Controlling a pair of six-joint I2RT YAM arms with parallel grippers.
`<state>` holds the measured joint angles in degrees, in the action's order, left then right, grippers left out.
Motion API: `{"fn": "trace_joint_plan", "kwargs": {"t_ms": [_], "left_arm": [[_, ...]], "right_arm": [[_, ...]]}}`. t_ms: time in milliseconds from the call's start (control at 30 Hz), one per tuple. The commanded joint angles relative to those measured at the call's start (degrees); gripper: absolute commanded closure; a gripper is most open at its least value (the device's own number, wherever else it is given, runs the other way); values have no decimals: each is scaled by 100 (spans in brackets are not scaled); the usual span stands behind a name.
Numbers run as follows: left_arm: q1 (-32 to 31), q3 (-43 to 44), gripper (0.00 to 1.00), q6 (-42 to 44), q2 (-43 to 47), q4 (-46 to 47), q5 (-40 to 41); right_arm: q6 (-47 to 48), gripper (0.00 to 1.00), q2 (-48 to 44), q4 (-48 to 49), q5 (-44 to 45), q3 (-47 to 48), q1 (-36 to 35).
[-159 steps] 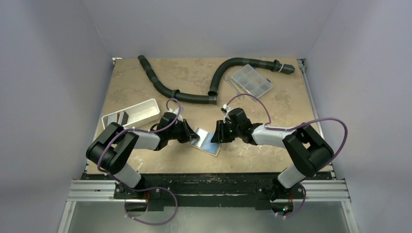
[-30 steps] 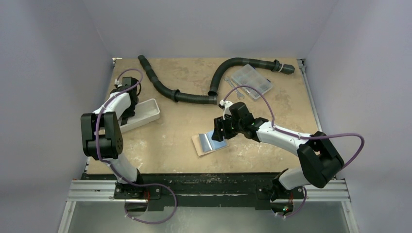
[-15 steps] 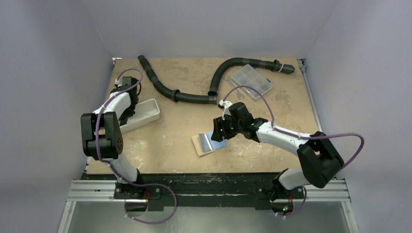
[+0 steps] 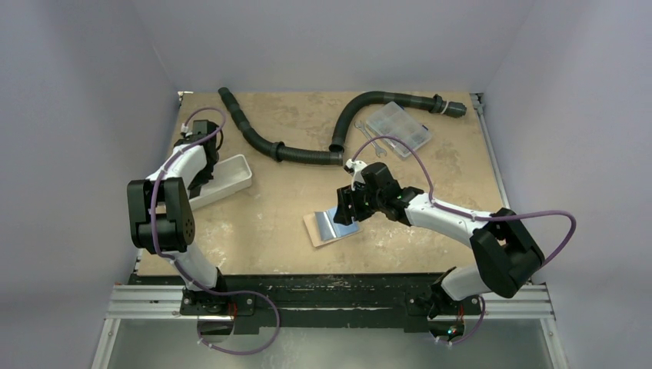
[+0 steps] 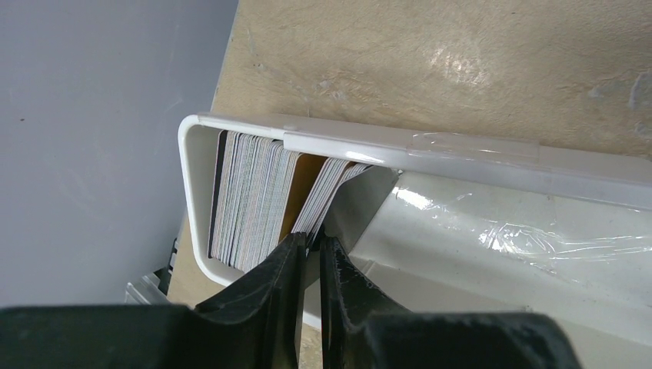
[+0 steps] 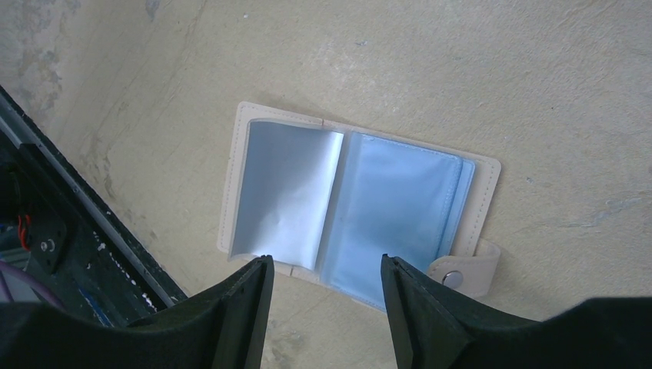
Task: Put the credit cards into the card holder
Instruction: Pick up the credit card from the storage box.
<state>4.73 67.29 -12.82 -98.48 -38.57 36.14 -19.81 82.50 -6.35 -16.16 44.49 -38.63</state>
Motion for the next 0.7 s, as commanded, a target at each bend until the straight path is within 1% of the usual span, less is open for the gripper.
{"fn": "trace_joint_plan", "kwargs": {"t_ms": [0, 200, 333, 667], "left_arm": [[42, 266, 87, 0, 257, -45, 248], [38, 434, 92, -45, 258, -267, 60], [37, 559, 100, -87, 148, -461, -118], [24, 901, 100, -55, 104, -785, -518]], "right_arm": [[109, 39, -132, 160, -120, -63, -39], [109, 39, -124, 160, -124, -54, -56], [109, 38, -129, 160, -124, -63, -59], [109, 38, -119, 174, -133, -63, -62]]}}
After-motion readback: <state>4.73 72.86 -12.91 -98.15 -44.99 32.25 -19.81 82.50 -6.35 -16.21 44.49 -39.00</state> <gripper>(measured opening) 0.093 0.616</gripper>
